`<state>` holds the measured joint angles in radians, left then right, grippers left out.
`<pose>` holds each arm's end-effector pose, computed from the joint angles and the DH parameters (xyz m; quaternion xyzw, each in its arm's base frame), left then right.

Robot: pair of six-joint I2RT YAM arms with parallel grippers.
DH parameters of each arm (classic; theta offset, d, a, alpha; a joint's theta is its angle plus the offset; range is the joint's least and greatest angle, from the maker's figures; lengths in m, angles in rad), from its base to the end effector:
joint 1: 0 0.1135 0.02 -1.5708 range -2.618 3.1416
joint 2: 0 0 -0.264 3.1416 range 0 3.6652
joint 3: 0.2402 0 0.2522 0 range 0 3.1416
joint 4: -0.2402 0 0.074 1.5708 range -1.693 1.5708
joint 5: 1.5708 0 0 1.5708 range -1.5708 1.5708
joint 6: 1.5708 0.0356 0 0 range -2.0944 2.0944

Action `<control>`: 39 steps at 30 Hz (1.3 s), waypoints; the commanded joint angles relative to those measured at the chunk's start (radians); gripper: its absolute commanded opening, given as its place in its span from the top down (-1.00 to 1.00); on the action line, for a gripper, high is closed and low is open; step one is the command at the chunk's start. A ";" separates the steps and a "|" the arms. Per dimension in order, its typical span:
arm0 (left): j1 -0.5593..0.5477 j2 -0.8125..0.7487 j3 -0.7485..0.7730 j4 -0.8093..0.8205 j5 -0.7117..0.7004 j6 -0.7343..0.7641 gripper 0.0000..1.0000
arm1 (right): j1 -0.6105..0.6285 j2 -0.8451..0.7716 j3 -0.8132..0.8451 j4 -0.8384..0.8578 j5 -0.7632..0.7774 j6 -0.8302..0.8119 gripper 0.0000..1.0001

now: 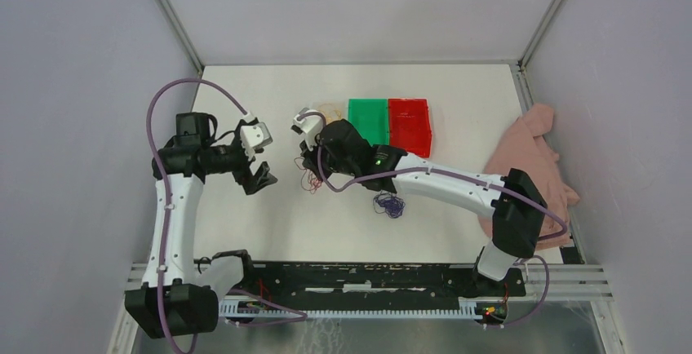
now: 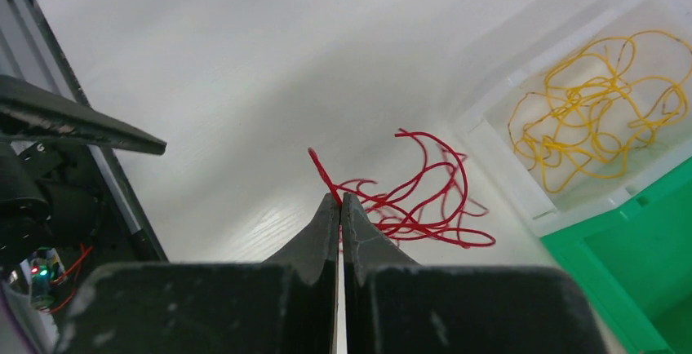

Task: Untangle the cables
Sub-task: Untie the cable.

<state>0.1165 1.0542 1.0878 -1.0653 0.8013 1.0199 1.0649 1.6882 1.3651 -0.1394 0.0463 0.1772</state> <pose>0.1848 -0.0041 0.3265 0.4809 0.7532 -0.1849 0.4090 0.1954 0.3494 0.3059 -0.3541 0.7730 0.2901 0.4393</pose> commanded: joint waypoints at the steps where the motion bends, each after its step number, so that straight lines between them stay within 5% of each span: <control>1: 0.000 -0.042 0.055 -0.147 0.201 0.100 -0.94 | 0.008 -0.028 0.100 -0.109 -0.061 0.040 0.99; 24: -0.022 -0.191 -0.141 0.061 0.317 -0.069 -0.56 | 0.021 0.015 0.270 -0.186 -0.306 0.226 0.99; 31: -0.021 -0.202 -0.164 0.140 0.309 -0.142 -0.12 | 0.023 0.000 0.272 -0.180 -0.306 0.240 0.99; 35: -0.022 -0.210 -0.162 0.160 0.284 -0.151 0.67 | 0.024 -0.022 0.253 -0.166 -0.298 0.248 0.93; 39: -0.022 -0.230 -0.150 0.177 0.259 -0.145 0.94 | 0.019 -0.061 0.209 -0.129 -0.291 0.258 0.82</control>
<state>0.0975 0.8547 0.9215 -0.9436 1.0512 0.9131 1.0843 1.6993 1.5887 -0.3443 -0.2459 0.4149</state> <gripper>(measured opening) 0.059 0.058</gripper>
